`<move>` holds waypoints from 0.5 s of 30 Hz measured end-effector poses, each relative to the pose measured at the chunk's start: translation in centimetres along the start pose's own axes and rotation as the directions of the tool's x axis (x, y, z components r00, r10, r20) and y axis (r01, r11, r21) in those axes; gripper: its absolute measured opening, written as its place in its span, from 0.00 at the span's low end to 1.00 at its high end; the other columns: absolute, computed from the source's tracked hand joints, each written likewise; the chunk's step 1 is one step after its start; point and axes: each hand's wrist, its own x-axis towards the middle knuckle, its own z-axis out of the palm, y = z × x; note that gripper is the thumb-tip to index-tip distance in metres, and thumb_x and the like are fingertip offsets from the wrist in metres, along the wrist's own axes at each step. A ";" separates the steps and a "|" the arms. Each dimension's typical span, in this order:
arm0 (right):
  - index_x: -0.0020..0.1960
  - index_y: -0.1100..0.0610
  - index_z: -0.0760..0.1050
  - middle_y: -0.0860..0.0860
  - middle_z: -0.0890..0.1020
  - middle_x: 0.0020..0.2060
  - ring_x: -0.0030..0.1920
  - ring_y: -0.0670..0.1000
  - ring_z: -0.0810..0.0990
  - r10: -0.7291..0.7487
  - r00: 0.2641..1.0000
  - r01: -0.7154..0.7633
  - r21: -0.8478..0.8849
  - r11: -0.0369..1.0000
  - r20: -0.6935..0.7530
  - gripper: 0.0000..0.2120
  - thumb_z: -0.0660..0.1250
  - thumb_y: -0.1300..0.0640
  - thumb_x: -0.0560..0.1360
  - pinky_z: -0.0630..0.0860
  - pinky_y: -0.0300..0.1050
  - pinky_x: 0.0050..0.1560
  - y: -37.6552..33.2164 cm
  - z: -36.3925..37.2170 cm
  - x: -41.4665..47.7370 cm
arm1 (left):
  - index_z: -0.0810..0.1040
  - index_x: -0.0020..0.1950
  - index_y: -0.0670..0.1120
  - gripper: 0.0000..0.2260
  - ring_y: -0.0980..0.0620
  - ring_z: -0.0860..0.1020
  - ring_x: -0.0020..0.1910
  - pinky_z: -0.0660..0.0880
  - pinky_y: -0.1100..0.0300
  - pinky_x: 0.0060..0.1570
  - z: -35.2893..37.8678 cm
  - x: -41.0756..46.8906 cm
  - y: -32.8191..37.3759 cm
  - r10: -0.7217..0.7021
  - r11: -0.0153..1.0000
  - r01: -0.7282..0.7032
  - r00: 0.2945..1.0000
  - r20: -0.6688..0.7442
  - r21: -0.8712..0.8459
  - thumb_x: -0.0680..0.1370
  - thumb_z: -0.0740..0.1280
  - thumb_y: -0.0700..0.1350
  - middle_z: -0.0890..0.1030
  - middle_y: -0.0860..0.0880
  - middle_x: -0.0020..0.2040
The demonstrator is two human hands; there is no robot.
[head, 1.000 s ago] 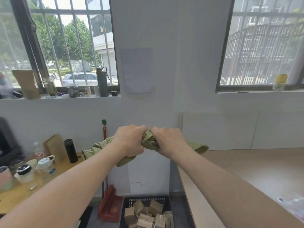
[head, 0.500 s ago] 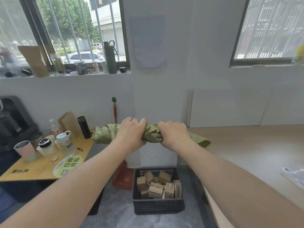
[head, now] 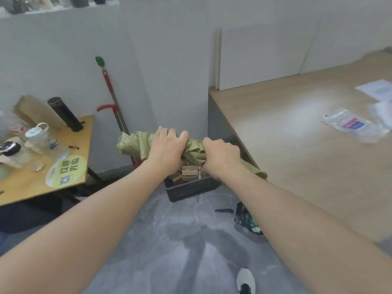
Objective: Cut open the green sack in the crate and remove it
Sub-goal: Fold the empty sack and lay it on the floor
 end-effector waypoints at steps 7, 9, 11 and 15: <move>0.63 0.48 0.60 0.51 0.81 0.45 0.45 0.59 0.81 0.095 0.984 -0.133 0.278 0.951 0.148 0.32 0.73 0.43 0.65 0.73 0.49 0.40 3.7 7.4 -1.6 | 0.71 0.71 0.46 0.31 0.31 0.61 0.77 0.45 0.34 0.77 7.9 0.9 3.9 0.004 0.995 0.004 0.997 0.083 -0.100 0.68 0.72 0.40 0.71 0.34 0.67; 0.72 0.43 0.55 0.51 0.82 0.50 0.49 0.59 0.82 0.093 0.985 -0.139 0.350 0.926 0.146 0.40 0.72 0.41 0.67 0.75 0.51 0.44 5.1 10.4 -1.5 | 0.64 0.79 0.48 0.36 0.31 0.51 0.81 0.41 0.35 0.78 10.6 1.8 5.2 -0.024 0.992 0.038 0.993 0.116 -0.122 0.71 0.70 0.39 0.63 0.32 0.76; 0.76 0.37 0.49 0.52 0.82 0.52 0.51 0.60 0.81 0.086 0.984 -0.140 0.382 0.913 0.155 0.43 0.70 0.40 0.70 0.77 0.53 0.45 6.7 14.2 -1.2 | 0.56 0.84 0.50 0.42 0.31 0.46 0.82 0.41 0.37 0.79 14.0 2.7 6.8 -0.039 0.986 0.061 0.989 0.142 -0.152 0.72 0.69 0.40 0.56 0.32 0.81; 0.77 0.33 0.46 0.53 0.77 0.49 0.47 0.59 0.80 0.099 0.968 -0.188 0.401 0.896 0.231 0.38 0.67 0.43 0.76 0.72 0.50 0.40 9.9 22.9 -0.8 | 0.42 0.85 0.56 0.52 0.34 0.41 0.83 0.41 0.41 0.80 22.1 3.5 9.4 0.013 0.968 0.043 0.975 0.222 -0.246 0.71 0.71 0.36 0.44 0.34 0.83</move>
